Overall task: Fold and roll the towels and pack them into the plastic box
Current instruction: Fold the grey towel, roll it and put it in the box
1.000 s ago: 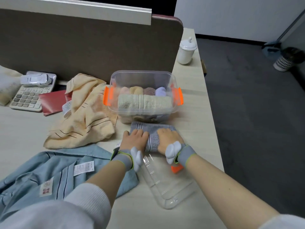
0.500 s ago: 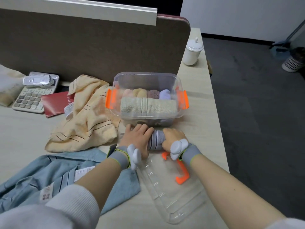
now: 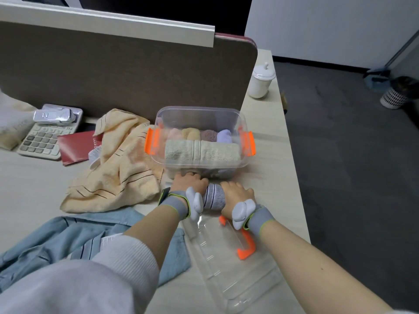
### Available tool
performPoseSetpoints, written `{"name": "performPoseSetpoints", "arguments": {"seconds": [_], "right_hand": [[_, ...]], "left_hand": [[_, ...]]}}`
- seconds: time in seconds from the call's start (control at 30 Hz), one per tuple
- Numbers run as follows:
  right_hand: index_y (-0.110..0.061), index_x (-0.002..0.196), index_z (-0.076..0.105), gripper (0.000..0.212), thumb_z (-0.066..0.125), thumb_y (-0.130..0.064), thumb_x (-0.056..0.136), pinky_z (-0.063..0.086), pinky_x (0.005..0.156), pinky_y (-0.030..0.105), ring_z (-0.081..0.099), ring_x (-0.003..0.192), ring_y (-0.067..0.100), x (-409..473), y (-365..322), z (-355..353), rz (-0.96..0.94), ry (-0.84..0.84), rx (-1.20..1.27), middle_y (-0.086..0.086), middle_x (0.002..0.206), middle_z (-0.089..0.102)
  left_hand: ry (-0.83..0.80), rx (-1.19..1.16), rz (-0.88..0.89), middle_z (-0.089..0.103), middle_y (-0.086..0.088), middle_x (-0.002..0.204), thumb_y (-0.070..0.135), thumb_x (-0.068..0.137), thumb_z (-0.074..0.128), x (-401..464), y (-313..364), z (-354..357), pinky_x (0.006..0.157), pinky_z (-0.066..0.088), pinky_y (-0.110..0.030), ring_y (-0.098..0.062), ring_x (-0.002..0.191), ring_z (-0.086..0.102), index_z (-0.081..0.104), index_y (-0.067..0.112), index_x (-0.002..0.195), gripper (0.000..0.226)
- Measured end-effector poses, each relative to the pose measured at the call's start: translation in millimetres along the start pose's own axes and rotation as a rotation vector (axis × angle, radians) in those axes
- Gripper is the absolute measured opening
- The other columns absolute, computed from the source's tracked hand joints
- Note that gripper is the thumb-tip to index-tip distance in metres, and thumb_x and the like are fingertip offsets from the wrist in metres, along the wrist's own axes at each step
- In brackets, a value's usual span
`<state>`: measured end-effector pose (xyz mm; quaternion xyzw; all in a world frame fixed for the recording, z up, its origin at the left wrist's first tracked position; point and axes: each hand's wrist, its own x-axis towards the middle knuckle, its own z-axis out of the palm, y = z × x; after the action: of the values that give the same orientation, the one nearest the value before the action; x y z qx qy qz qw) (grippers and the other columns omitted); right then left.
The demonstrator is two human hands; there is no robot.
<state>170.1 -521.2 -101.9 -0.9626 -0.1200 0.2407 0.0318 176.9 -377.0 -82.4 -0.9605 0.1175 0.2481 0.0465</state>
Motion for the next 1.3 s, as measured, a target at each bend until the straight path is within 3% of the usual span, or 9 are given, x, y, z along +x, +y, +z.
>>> {"name": "performPoseSetpoints", "arguments": {"seconds": [0.2, 0.33, 0.47, 0.6, 0.7, 1.03, 1.3], "right_hand": [[-0.019, 0.118, 0.046, 0.038, 0.054, -0.017, 0.081, 0.039, 0.094, 0.039, 0.048, 0.121, 0.024, -23.2, -4.9, -22.0, -0.036, 0.076, -0.03, 0.003, 0.125, 0.053], [-0.018, 0.121, 0.048, 0.042, 0.055, -0.018, 0.08, 0.044, 0.094, 0.038, 0.051, 0.119, 0.026, -42.1, -12.1, -44.8, -0.079, 0.155, -0.056, 0.003, 0.125, 0.056], [-0.018, 0.113, 0.052, 0.033, 0.052, -0.011, 0.081, 0.047, 0.09, 0.036, 0.056, 0.114, 0.026, -60.8, -21.2, -77.8, -0.062, 0.236, -0.044, 0.002, 0.119, 0.06], [-0.014, 0.123, 0.044, 0.048, 0.052, -0.006, 0.077, 0.041, 0.089, 0.042, 0.051, 0.114, 0.029, -68.1, -28.6, -115.3, -0.088, 0.327, -0.119, 0.005, 0.121, 0.053], [-0.016, 0.119, 0.044, 0.041, 0.052, -0.01, 0.079, 0.038, 0.091, 0.042, 0.047, 0.118, 0.028, -61.8, -32.5, -130.8, -0.077, 0.365, -0.154, 0.005, 0.122, 0.052], [-0.017, 0.125, 0.04, 0.049, 0.055, -0.01, 0.079, 0.035, 0.09, 0.041, 0.045, 0.116, 0.03, 2.1, -30.5, -148.4, -0.073, 0.48, -0.186, 0.007, 0.124, 0.046], [-0.018, 0.133, 0.035, 0.061, 0.058, -0.009, 0.078, 0.034, 0.098, 0.039, 0.044, 0.121, 0.028, 73.1, -18.3, -128.3, -0.081, 0.369, -0.116, 0.007, 0.128, 0.042]], "left_hand": [[0.143, 0.006, 0.018, 0.053, -0.004, 0.13, 0.028, 0.088, 0.052, -28.7, 1.1, -10.9, 0.101, 0.038, -0.04, -0.025, 0.126, 0.044, 0.05, 0.02, 0.123, 0.036], [0.219, 0.043, 0.008, 0.055, -0.003, 0.124, 0.022, 0.08, 0.056, -53.6, -1.5, -31.2, 0.093, 0.04, -0.038, -0.024, 0.118, 0.05, 0.049, 0.019, 0.12, 0.041], [0.335, 0.079, -0.008, 0.055, -0.004, 0.118, 0.023, 0.079, 0.057, -74.6, -5.2, -59.5, 0.088, 0.038, -0.037, -0.026, 0.113, 0.05, 0.049, 0.019, 0.114, 0.036], [0.467, 0.099, -0.019, 0.055, -0.001, 0.114, 0.024, 0.075, 0.06, -79.0, -16.2, -83.6, 0.089, 0.037, -0.037, -0.024, 0.11, 0.05, 0.048, 0.021, 0.11, 0.038], [0.517, 0.069, -0.025, 0.054, -0.001, 0.116, 0.024, 0.075, 0.06, -75.3, -23.7, -96.4, 0.094, 0.04, -0.039, -0.025, 0.112, 0.049, 0.046, 0.022, 0.114, 0.042], [0.554, 0.098, -0.079, 0.049, -0.002, 0.117, 0.02, 0.075, 0.06, -23.7, -50.7, -116.9, 0.083, 0.034, -0.036, -0.025, 0.112, 0.046, 0.042, 0.021, 0.119, 0.047], [0.527, 0.091, -0.067, 0.049, -0.002, 0.117, 0.019, 0.077, 0.059, 44.4, -74.3, -96.4, 0.086, 0.034, -0.039, -0.026, 0.112, 0.045, 0.04, 0.021, 0.122, 0.048]]}}
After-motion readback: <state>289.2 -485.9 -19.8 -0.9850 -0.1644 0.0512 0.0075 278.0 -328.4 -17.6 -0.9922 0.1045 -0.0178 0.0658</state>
